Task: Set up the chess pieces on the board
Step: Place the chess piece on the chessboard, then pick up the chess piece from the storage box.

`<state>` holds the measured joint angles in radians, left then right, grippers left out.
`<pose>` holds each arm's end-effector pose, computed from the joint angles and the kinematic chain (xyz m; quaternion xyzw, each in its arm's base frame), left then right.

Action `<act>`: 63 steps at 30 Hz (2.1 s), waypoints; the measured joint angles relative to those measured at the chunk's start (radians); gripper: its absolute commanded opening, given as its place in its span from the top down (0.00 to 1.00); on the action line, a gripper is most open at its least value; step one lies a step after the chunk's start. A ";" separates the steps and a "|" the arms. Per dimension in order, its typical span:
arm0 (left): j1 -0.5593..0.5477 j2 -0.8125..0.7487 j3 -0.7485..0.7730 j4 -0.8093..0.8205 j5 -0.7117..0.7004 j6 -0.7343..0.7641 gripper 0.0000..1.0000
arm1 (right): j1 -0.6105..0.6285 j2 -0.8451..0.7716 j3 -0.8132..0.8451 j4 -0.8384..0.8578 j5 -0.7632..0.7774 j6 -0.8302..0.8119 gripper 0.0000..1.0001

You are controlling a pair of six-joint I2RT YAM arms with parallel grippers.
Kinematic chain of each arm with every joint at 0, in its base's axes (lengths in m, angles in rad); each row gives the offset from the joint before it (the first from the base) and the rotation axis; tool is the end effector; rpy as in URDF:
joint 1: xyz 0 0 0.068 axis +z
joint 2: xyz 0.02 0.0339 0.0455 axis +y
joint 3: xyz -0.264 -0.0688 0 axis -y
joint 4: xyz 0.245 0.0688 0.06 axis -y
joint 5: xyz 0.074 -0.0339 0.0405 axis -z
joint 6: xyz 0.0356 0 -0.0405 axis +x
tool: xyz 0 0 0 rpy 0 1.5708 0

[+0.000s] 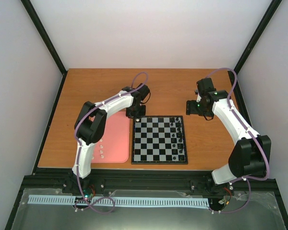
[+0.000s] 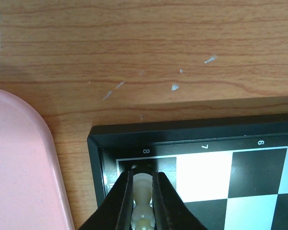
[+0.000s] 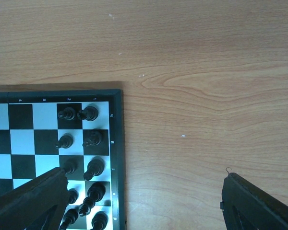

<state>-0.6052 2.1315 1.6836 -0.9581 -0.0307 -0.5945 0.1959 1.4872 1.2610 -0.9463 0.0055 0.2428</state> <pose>0.3503 -0.2410 0.1770 0.0041 0.9965 -0.0338 0.0766 0.2871 0.0568 0.2791 0.0235 0.9799 0.0404 0.1937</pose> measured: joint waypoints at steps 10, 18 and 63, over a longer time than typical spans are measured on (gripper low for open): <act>0.000 0.000 -0.005 0.008 0.002 0.010 0.77 | 0.000 0.000 0.000 0.000 -0.011 0.000 0.00; 0.000 0.000 -0.021 0.017 0.000 0.019 0.63 | 0.000 0.000 0.000 0.000 -0.019 0.000 0.00; 0.477 -0.423 -0.390 -0.005 -0.130 0.116 0.38 | -0.001 0.000 -0.021 0.016 -0.089 0.001 0.00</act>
<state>-0.1284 1.7088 1.2938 -0.9630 -0.1604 -0.4786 0.1947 1.4872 1.2404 -0.9306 -0.0834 0.2436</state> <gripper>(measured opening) 0.618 0.999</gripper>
